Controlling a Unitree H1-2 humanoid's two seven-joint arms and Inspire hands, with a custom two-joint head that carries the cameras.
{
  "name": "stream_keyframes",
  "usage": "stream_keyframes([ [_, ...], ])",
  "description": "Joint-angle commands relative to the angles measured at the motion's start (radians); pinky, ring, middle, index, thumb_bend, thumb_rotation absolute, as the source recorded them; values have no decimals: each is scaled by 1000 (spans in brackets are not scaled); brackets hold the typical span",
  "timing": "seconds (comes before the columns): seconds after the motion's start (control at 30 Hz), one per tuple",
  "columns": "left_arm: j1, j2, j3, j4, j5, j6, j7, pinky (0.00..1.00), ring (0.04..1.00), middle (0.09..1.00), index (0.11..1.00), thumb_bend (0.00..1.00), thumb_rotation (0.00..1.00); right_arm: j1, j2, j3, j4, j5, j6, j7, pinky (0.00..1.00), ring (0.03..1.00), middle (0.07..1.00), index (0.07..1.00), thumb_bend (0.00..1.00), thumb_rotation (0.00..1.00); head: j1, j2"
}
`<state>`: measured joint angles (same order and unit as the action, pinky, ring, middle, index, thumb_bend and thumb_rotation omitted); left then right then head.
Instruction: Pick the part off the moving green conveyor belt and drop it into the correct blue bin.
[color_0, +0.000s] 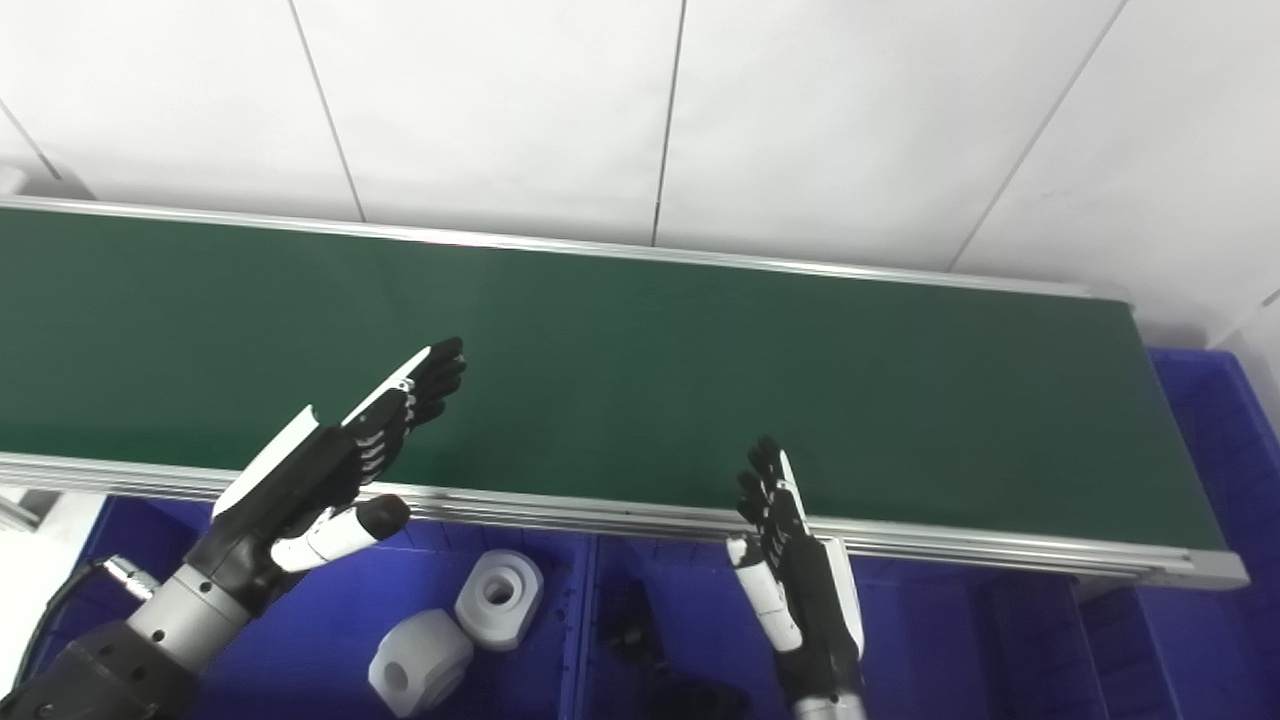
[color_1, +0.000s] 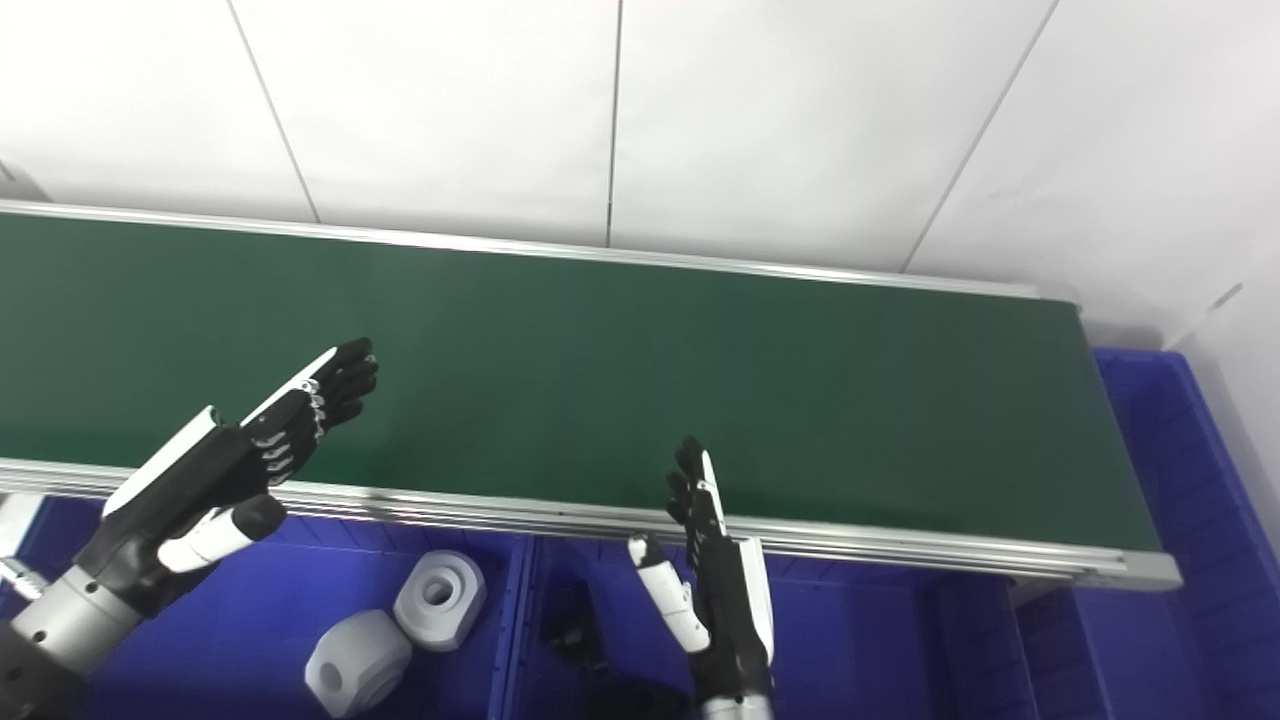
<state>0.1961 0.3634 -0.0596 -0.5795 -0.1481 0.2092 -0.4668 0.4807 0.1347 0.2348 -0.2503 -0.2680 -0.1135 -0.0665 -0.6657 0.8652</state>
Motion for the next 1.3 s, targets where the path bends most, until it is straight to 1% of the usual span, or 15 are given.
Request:
stream_keyframes([
  [0.0,-21,-1,2,-57,-20,14,24,1000,1000,1000,1000,781,800,-19,69,51,-29,-9,12,-10,950,964,990,1000,795,913,4,14],
  [0.13,-25,-26,-5,-109,-10,63,63,1000,1000,1000,1000,722,817,-22,69,54,-45,-12,27,-14,958,967,991,1000,796,917,10,24],
  [0.23,-25,-47,-8,-140,7,107,99,1000,1000,1000,1000,629,813,-20,69,53,-60,-9,40,-13,955,964,982,1000,808,916,21,31],
  [0.33,-21,-80,-12,-187,22,180,139,1000,1000,1000,1000,569,821,-17,58,50,-75,1,43,-10,949,961,978,1000,805,912,42,42],
  [0.43,-3,-111,-11,-233,22,249,191,1000,1000,1000,1000,552,818,-16,50,46,-84,18,44,-6,945,957,976,1000,782,894,28,46],
  [0.6,76,-137,-19,-260,-66,260,289,1000,1000,1000,1000,541,861,-19,44,41,-85,28,55,-7,938,959,968,1000,787,893,29,42],
  [0.7,117,-149,-47,-252,-61,260,319,1000,1000,1000,1000,566,836,-18,31,36,-85,32,53,-3,942,964,973,1000,784,895,64,36],
  [0.73,126,-152,-56,-247,-56,260,321,1000,1000,1000,1000,566,861,-17,28,36,-86,31,51,-3,933,959,972,1000,772,894,64,36],
  [0.77,137,-161,-66,-238,-45,259,322,1000,1000,1000,1000,566,874,-15,23,32,-84,35,46,-2,928,957,971,1000,766,893,97,29],
  [0.9,171,-190,-97,-177,24,202,328,1000,1000,1000,1000,609,855,-4,-1,21,-79,62,26,4,918,945,966,1000,784,893,165,15],
  [0.93,180,-202,-100,-157,33,175,328,1000,1000,1000,1000,610,853,0,-10,17,-79,77,18,9,925,948,970,1000,786,892,205,7],
  [0.97,185,-211,-101,-145,37,156,328,1000,1000,1000,1000,610,851,3,-17,15,-79,87,12,11,936,953,976,1000,789,888,205,7],
  [1.07,204,-252,-104,-109,51,65,333,1000,1000,1000,1000,615,837,17,-41,4,-90,115,-2,17,955,967,992,1000,808,879,281,-10],
  [1.23,226,-291,-128,-95,157,-95,353,1000,1000,1000,1000,725,866,39,-79,-21,-103,149,-82,11,953,968,990,1000,803,876,367,-35],
  [1.27,228,-295,-130,-94,173,-119,355,1000,1000,1000,1000,748,875,42,-84,-25,-104,155,-101,11,963,974,993,1000,794,889,367,-35],
])
